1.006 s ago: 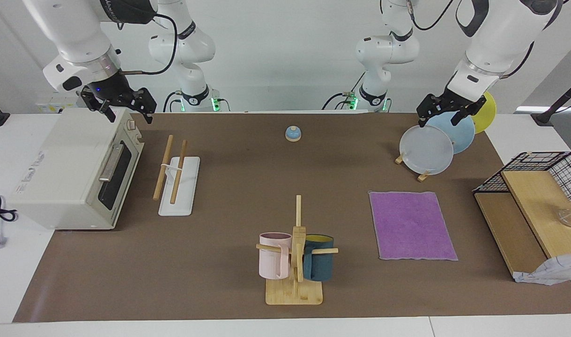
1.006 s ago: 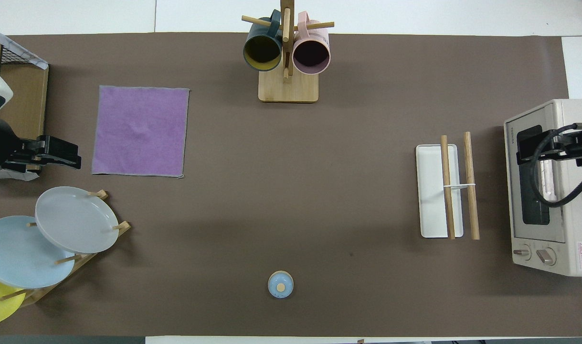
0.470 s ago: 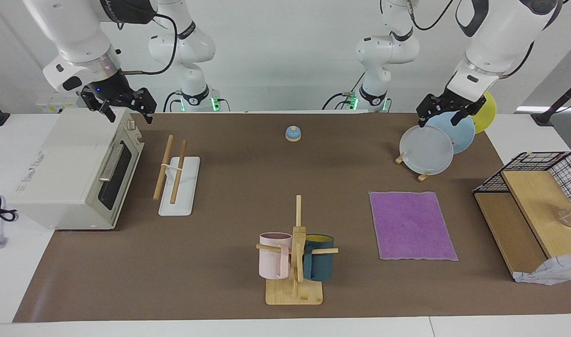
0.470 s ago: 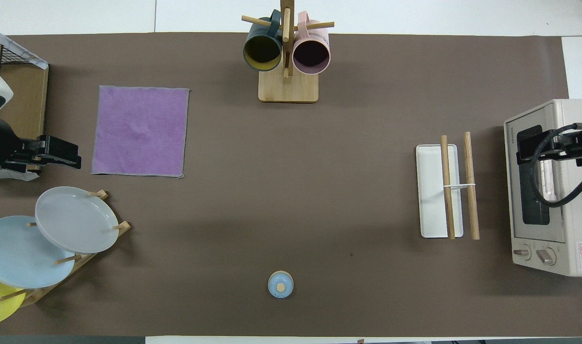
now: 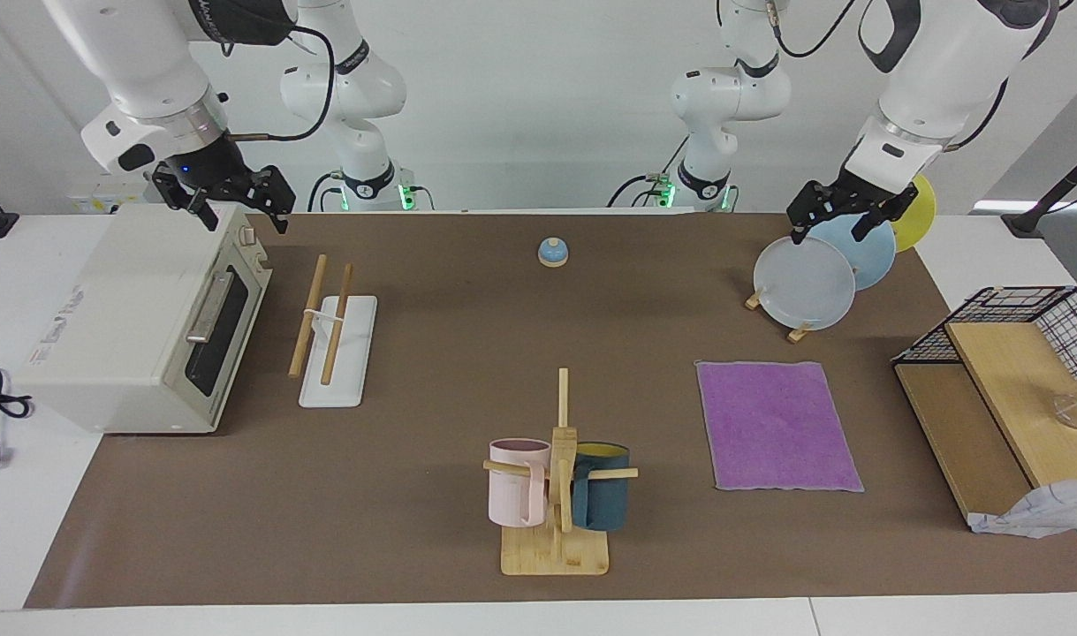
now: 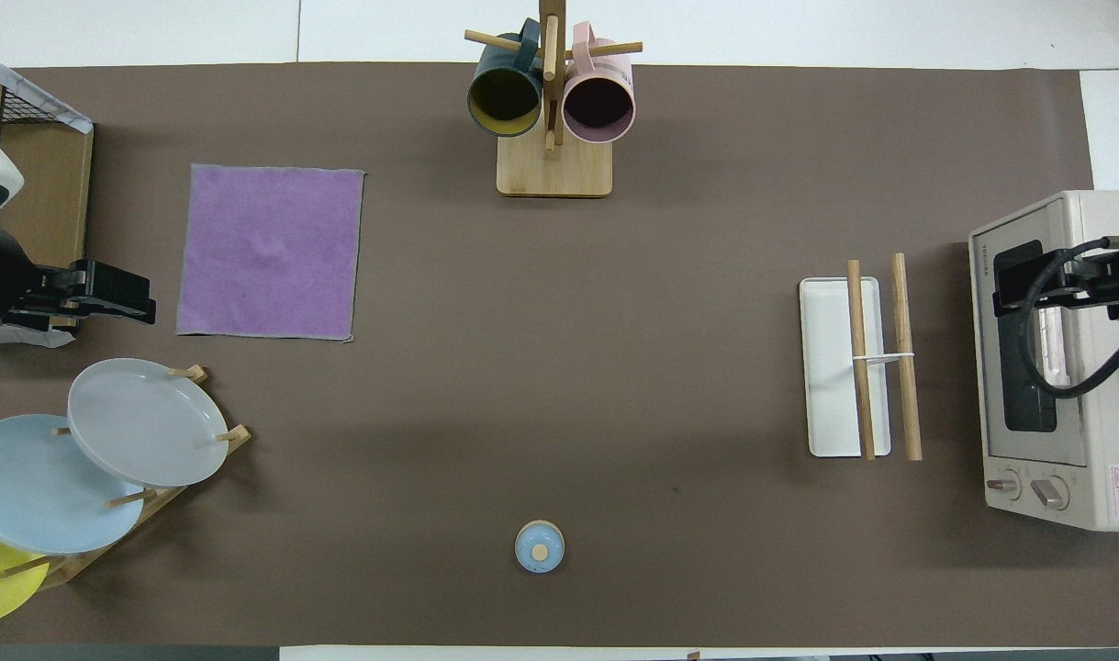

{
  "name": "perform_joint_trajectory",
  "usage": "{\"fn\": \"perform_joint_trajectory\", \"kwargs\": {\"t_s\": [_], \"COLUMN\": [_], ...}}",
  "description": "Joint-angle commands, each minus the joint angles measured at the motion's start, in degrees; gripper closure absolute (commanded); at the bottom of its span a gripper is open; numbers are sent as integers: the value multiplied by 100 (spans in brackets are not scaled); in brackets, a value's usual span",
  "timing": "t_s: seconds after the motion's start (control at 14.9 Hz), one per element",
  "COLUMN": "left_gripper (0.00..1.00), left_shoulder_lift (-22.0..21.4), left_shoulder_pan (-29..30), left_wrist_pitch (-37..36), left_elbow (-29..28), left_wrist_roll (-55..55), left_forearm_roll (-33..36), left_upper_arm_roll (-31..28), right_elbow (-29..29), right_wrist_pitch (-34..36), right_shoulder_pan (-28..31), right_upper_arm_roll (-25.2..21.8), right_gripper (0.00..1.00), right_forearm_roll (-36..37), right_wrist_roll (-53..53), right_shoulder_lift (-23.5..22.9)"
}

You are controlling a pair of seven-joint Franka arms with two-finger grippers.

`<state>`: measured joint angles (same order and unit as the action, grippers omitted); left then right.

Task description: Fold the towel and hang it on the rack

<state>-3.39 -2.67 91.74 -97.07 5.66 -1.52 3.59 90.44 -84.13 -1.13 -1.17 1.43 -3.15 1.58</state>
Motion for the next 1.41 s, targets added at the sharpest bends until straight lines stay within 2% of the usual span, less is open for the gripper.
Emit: {"fn": "perform_joint_trajectory", "kwargs": {"t_s": [0.0, 0.13, 0.34, 0.54, 0.94, 1.34], "left_gripper": [0, 0, 0, 0, 0, 0], "left_shoulder_lift": [22, 250, 821, 1156, 1701, 1992], "left_shoulder_pan": [151, 328, 582, 653, 1048, 1259], "left_wrist_pitch": [921, 1660, 2188, 2988, 3395, 3667], "left_elbow": [-714, -1146, -1270, -1656, -1692, -1719], "left_wrist_roll": [-39, -91, -617, -1022, -1928, -2148], "left_forearm_roll": [-93, -190, -444, -647, -647, -726], "left_upper_arm_roll": [-51, -51, -51, -51, -51, -42], "right_elbow": [106, 106, 106, 114, 123, 360], "right_wrist_pitch": [19, 19, 19, 54, 107, 54], "right_shoulder_pan": [95, 95, 86, 86, 78, 78], "right_upper_arm_roll": [29, 29, 29, 29, 29, 38], "right_gripper": [0, 0, 0, 0, 0, 0], "right_forearm_roll": [-99, -99, -99, -99, -99, -99], "right_wrist_roll": [165, 165, 165, 174, 209, 209], "right_shoulder_lift": [106, 106, 106, 114, 114, 220]}}
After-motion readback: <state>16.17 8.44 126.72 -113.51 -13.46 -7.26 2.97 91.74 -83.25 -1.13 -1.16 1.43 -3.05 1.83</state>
